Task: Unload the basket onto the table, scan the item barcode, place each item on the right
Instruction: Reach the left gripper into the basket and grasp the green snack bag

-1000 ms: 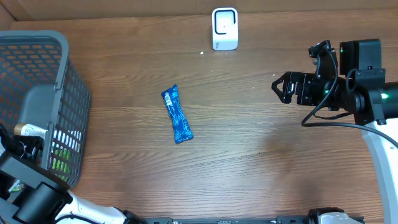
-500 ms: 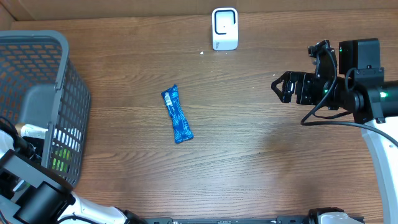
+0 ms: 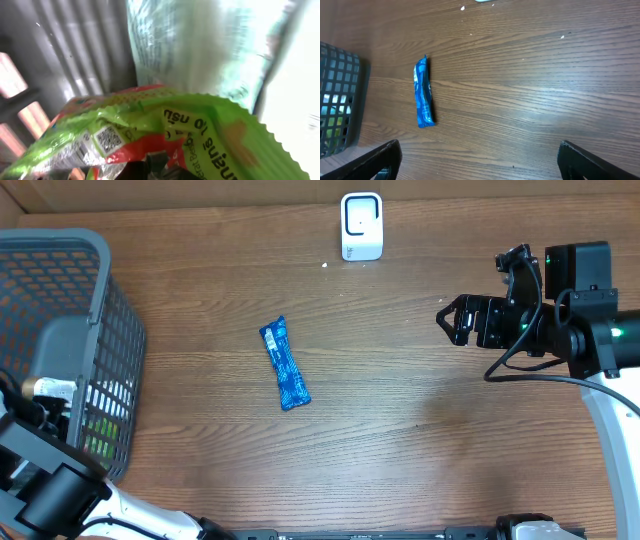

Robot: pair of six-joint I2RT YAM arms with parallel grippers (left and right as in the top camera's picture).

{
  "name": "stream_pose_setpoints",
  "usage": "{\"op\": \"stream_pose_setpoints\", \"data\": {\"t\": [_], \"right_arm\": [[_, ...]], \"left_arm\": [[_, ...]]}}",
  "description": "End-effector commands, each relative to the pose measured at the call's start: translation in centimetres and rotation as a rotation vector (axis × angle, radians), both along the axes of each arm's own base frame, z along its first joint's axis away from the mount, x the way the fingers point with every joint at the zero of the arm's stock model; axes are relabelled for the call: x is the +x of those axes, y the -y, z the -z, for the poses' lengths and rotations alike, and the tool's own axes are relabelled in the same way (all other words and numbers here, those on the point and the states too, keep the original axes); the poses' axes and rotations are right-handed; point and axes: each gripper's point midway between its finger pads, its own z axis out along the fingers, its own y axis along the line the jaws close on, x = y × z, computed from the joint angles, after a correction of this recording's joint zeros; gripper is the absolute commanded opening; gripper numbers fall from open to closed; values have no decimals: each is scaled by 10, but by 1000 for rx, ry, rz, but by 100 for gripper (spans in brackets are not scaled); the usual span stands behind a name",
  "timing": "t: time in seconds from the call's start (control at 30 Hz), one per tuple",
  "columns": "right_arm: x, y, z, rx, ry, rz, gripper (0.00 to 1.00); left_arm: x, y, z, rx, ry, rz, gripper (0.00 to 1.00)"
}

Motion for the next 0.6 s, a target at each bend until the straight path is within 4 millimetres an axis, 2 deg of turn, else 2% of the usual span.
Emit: {"op": "stream_pose_setpoints", "data": {"t": [0.0, 0.2, 0.23, 0.4, 0.57], "right_arm": [[2, -1, -2, -6, 12, -6, 100], [2, -1, -2, -6, 12, -5, 100], [2, -1, -2, -6, 12, -5, 100], [3, -1, -3, -6, 16, -5, 100], [3, -1, -3, -6, 16, -5, 100]], "left_arm": [[30, -19, -57, 83, 136, 42, 4], [56, -10, -115, 174, 272, 99, 4], [63, -3, -130, 199, 316, 122, 4], [85, 22, -176, 304, 425, 229, 4], [101, 51, -243, 475, 552, 352, 4]]}}
